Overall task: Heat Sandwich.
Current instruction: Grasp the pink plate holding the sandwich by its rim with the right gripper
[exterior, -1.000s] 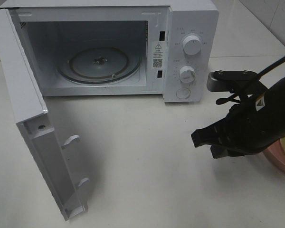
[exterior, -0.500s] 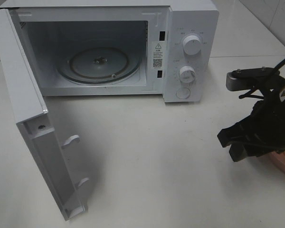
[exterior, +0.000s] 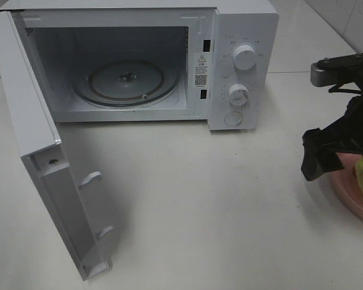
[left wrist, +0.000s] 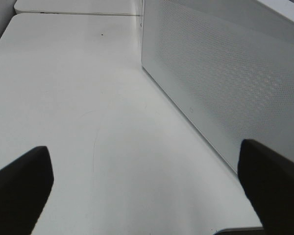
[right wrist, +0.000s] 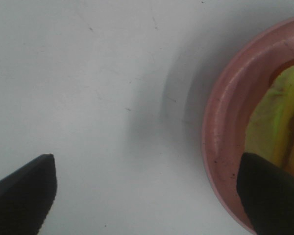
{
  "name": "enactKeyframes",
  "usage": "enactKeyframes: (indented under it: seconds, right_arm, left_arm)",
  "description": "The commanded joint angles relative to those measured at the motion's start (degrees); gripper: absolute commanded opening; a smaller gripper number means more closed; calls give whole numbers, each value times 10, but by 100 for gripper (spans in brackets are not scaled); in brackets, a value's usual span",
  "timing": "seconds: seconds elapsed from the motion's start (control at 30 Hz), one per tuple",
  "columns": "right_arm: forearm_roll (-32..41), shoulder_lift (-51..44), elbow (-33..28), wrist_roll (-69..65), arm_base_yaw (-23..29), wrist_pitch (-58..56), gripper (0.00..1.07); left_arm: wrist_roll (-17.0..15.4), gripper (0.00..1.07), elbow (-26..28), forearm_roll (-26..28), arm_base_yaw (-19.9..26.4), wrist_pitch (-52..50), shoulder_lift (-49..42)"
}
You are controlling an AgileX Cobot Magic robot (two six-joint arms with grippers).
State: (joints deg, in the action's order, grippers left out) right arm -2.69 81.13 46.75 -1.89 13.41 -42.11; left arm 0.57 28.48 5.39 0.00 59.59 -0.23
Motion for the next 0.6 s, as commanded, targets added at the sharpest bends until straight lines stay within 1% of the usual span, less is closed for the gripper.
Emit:
enactKeyframes:
  seconds: [0.03,0.13,0.23,0.3,0.6]
  right_arm:
    - [-15,-3,4,3,-28,-7,95]
    - [-20,1,4,3,-51,-5,95]
    - [-21,11,4,3,-61,-5,95]
    - [-22,34,4,3,-67,-1,94]
    - [-32,109,18,3,-68,23,93]
  left_arm:
    - [1,97,-2,5,-2,-3,-11]
    - [1,97,-2,5,-2,-3,-11]
    - [1,97,-2,5,-2,-3,-11]
    - [1,97,-2,5,-2,-3,-11]
    - [1,97,-2,5,-2,-3,-11]
